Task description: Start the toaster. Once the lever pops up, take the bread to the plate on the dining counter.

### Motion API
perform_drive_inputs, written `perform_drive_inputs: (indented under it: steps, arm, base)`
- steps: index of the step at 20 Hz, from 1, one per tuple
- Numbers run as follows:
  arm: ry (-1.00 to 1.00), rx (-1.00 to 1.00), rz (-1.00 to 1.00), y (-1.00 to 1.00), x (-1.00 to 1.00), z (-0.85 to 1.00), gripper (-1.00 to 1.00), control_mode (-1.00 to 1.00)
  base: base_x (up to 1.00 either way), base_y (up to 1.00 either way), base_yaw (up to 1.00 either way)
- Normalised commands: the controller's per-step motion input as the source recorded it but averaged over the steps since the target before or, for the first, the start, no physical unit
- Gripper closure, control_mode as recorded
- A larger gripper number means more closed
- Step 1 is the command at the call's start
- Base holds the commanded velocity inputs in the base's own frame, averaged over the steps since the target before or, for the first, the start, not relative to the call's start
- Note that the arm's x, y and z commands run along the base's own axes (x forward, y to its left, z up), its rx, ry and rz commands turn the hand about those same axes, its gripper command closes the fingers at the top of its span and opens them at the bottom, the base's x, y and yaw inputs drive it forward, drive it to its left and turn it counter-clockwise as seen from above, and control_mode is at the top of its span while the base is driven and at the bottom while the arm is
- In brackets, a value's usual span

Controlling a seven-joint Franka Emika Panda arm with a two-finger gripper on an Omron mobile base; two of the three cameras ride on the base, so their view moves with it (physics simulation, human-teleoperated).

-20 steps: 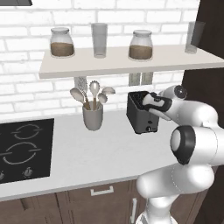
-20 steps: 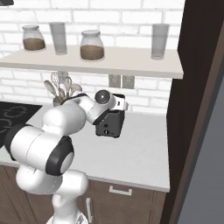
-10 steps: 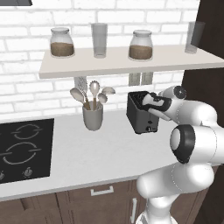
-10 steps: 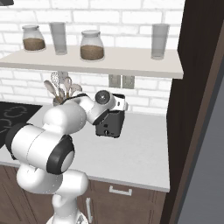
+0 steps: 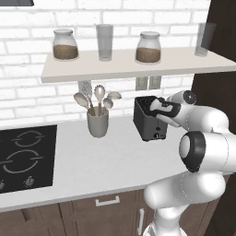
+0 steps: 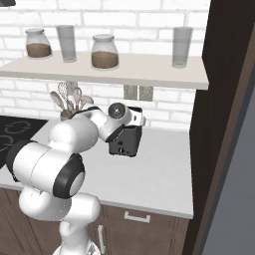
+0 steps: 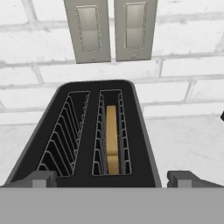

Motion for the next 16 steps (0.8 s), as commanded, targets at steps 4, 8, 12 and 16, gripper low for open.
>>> perform_drive_inputs:
  steps: [4, 8, 12, 16]
  arm:
    - [0.00, 0.00, 0.00, 0.00, 0.00, 0.00, -1.00, -1.00]
    - [0.00, 0.00, 0.00, 0.00, 0.00, 0.00, -1.00, -1.00]
    - [0.00, 0.00, 0.00, 0.00, 0.00, 0.00, -1.00, -1.00]
    - [0.00, 0.00, 0.00, 0.00, 0.00, 0.00, -1.00, -1.00]
  base:
    - [0.00, 0.00, 0.00]
    - [0.00, 0.00, 0.00]
    - [0.00, 0.00, 0.00]
    - [0.00, 0.00, 0.00]
